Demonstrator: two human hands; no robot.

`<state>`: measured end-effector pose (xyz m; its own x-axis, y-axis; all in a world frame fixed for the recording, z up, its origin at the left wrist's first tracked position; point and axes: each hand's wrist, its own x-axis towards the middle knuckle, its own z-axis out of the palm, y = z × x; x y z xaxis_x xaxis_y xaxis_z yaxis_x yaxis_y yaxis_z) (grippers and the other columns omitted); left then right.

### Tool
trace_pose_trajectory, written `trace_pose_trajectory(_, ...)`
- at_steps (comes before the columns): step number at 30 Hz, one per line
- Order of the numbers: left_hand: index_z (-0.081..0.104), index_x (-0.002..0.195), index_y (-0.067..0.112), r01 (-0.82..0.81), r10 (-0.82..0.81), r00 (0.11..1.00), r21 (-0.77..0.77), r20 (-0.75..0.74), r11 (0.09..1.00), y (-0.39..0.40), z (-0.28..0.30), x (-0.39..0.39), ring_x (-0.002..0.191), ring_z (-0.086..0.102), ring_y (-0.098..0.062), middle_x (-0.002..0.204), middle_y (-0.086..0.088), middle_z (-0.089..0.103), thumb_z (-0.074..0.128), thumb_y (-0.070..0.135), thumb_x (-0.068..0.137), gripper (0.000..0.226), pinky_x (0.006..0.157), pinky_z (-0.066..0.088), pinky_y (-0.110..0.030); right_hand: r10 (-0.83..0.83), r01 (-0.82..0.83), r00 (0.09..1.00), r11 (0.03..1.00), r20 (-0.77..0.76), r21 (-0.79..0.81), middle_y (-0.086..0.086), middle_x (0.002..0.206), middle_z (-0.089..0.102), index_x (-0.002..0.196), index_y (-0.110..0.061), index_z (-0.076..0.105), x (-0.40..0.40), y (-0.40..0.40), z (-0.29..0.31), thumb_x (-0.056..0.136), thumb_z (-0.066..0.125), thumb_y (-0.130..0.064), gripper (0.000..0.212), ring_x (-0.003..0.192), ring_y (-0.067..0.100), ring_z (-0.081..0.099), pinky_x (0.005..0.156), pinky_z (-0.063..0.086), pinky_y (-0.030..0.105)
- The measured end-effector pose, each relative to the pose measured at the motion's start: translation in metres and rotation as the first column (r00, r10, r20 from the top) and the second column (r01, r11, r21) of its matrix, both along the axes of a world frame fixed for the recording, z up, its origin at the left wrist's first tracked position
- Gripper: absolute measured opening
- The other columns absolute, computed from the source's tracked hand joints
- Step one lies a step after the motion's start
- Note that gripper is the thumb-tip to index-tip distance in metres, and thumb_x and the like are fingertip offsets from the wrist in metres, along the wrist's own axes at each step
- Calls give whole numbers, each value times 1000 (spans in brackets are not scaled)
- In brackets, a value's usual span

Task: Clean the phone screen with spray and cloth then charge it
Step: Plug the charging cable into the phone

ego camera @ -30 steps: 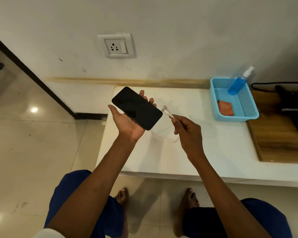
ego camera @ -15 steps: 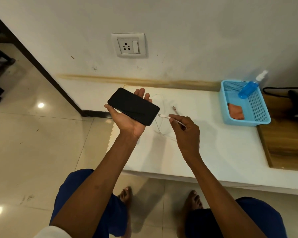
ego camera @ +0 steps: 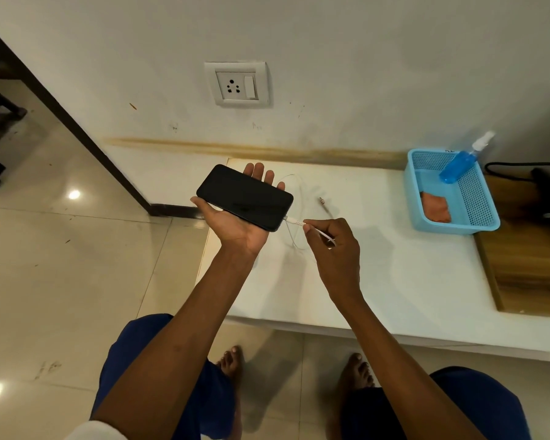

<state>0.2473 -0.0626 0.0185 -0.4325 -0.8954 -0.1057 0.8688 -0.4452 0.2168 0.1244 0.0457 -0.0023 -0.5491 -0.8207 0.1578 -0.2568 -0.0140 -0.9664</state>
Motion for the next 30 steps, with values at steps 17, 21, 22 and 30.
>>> trace_pose_trajectory(17,52,134,8,-12,12,1000,14,3,1000,0,-2,-3,122,55,-37,128,-14,60,23,87,82,100,109,38,-57,-93,89,993,995,-74,-54,-16,120,53,93,-35,70,0,-2,-3,87,74,-22,15,120,4,51,85,40,5)
trace_pose_trajectory(21,53,134,8,-19,18,1000,23,13,1000,-1,-2,-2,123,55,-37,127,-14,62,24,87,82,99,108,40,-57,-84,78,989,996,-124,-48,-14,133,51,93,-37,69,0,-1,-6,87,74,-25,15,129,3,45,91,40,9)
trace_pose_trajectory(22,53,134,8,-21,20,1000,22,18,1000,0,-2,-2,123,55,-37,127,-14,62,24,87,83,98,108,40,-57,-82,75,987,996,-138,-56,-13,135,50,93,-36,70,0,-2,-7,87,74,-25,13,130,1,44,91,39,6)
trace_pose_trajectory(30,49,137,12,-24,23,999,23,31,999,3,-3,-5,115,57,-32,122,-11,61,24,89,81,99,113,35,-52,-85,65,974,993,-212,-101,-7,145,46,93,-19,74,1,-1,-12,85,76,-24,9,137,9,41,101,48,49)
